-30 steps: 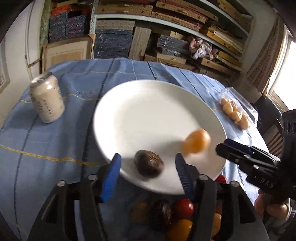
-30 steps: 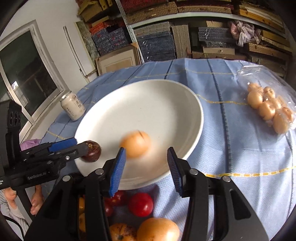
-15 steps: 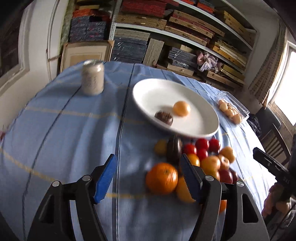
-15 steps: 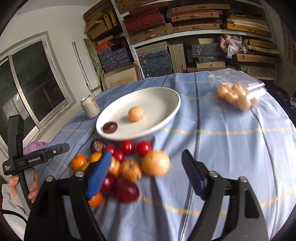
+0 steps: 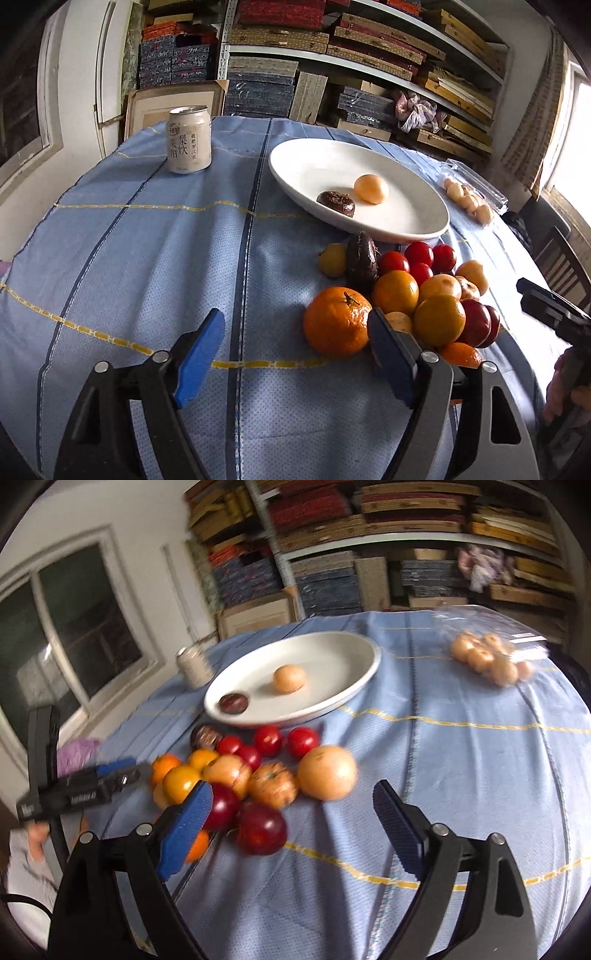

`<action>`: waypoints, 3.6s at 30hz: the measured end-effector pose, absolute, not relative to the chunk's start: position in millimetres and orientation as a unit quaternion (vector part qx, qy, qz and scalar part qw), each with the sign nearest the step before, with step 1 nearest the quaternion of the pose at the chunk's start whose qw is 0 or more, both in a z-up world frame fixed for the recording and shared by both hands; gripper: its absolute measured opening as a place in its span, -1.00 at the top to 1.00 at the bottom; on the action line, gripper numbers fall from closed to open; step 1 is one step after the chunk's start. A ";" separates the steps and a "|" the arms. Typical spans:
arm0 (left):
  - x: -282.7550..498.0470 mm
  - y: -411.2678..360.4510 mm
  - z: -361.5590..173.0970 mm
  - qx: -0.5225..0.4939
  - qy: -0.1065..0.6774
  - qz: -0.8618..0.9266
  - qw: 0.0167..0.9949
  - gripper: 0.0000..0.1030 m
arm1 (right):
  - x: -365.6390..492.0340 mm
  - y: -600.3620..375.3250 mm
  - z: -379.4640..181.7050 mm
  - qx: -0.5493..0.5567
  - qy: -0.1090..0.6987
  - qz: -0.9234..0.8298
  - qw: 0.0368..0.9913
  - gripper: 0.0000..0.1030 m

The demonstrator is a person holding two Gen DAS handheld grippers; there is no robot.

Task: Organize fruits
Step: 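Move left gripper to the orange tangerine while right gripper approaches the dark red fruit, then close both grippers on the tangerine and red fruit and lift them, then lower the tangerine and red fruit into the white plate and release both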

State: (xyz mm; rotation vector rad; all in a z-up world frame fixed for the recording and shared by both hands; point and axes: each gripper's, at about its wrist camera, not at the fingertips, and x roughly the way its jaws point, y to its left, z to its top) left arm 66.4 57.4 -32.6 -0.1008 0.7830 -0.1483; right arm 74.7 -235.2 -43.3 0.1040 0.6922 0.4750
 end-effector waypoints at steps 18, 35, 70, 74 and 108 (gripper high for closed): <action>68.7 47.8 -36.4 -0.042 0.381 -0.078 0.920 -0.74 | 82.9 -204.4 -62.6 -0.008 0.390 0.256 0.884 0.09; 77.7 47.3 -42.5 -0.002 0.394 -0.055 0.917 -0.79 | 89.5 -206.2 -72.0 0.017 0.417 0.269 0.868 0.25; 88.4 69.7 -2.2 -0.060 0.362 -0.053 0.929 0.12 | 97.4 -245.1 -29.2 0.080 0.355 0.225 0.904 0.29; 114.7 52.2 21.4 -0.020 0.352 -0.045 0.935 0.12 | 122.0 -237.8 0.6 0.064 0.336 0.214 0.915 0.29; 208.0 42.8 12.8 -0.056 0.356 -0.062 0.931 -0.21 | 193.8 -208.1 0.2 0.059 0.339 0.217 0.914 0.08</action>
